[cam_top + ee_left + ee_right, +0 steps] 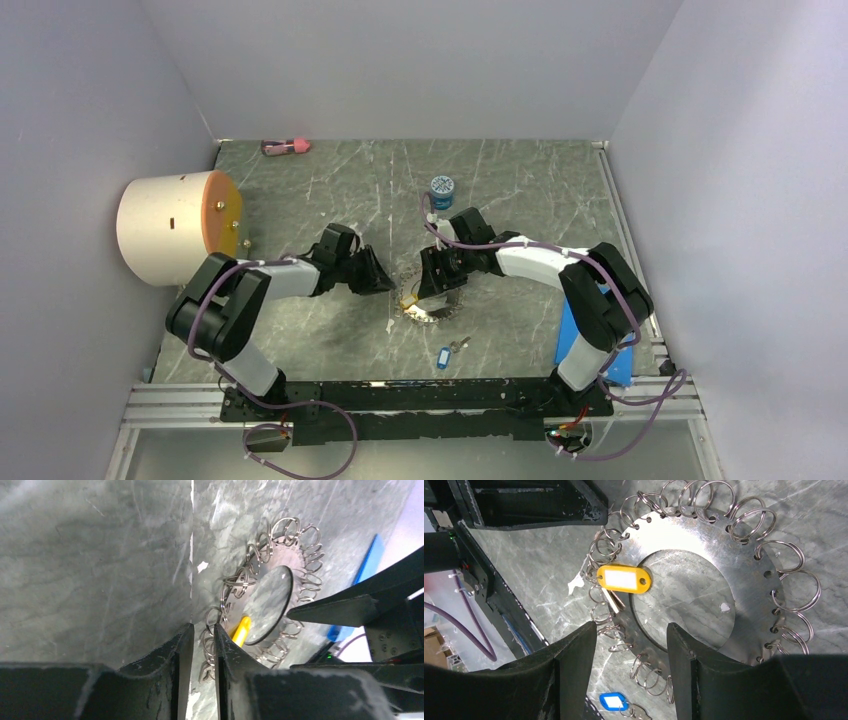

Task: Put the keys on the keyring

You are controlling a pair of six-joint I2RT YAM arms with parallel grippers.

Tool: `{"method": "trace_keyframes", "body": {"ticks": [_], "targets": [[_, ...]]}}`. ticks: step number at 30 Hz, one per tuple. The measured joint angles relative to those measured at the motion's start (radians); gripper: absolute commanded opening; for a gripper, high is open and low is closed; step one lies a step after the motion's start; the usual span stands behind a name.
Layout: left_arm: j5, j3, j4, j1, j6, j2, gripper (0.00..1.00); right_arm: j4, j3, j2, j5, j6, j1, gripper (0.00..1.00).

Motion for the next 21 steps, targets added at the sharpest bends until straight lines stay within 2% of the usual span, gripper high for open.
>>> {"method": "trace_keyframes", "body": {"ticks": [3,13,21], "targets": [[0.021,-0.037,0.054,0.002,-0.054,0.002,0.21,-0.003,0.006,0.005,0.000,0.000,0.000,0.57],[0.109,-0.078,0.270,0.003,-0.205,0.098,0.17,-0.004,0.008,0.011,0.001,0.000,0.000,0.57],[0.115,-0.079,0.294,0.003,-0.228,0.107,0.18,-0.007,0.008,0.011,0.003,-0.001,0.000,0.57]]}}
